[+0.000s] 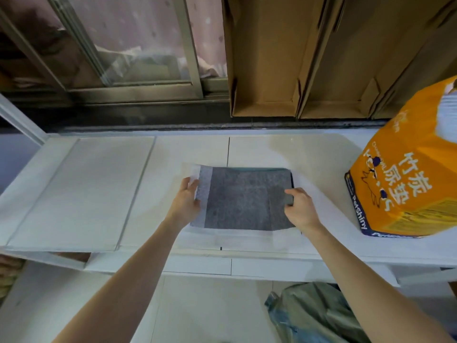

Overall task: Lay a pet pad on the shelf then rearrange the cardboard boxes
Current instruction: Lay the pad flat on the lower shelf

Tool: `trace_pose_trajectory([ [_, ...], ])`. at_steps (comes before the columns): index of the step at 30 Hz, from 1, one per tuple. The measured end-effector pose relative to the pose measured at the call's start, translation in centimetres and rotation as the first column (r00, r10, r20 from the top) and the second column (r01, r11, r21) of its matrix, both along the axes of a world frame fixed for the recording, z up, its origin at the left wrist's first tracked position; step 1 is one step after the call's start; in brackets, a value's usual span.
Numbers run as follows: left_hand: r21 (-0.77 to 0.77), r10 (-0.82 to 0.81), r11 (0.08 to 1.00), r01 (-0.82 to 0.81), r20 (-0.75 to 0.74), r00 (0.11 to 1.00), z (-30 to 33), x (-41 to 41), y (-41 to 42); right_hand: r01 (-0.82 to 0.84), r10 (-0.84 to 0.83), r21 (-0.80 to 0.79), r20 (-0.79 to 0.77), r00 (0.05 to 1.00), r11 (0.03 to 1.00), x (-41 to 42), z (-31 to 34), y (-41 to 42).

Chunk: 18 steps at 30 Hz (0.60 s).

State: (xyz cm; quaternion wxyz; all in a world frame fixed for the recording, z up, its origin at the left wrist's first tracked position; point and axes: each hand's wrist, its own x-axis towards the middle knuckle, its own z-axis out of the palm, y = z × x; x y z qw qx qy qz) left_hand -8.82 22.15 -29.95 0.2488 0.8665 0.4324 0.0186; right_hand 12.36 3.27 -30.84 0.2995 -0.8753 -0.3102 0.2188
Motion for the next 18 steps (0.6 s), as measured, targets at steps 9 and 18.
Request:
trace_pose_trajectory([
  [9,0.288,-0.079,0.951,0.115,-0.132,0.988,-1.0,-0.2,-2.3,-0.035,0.016,0.077,0.238,0.971,0.996,-0.5,-0.2,0.2],
  [18,0.138,-0.305,0.933,0.333,-0.191,0.933,-2.8,3.0,-4.2,-0.083,0.112,-0.101,0.332,0.937,0.991,-1.3,-1.2,0.4],
])
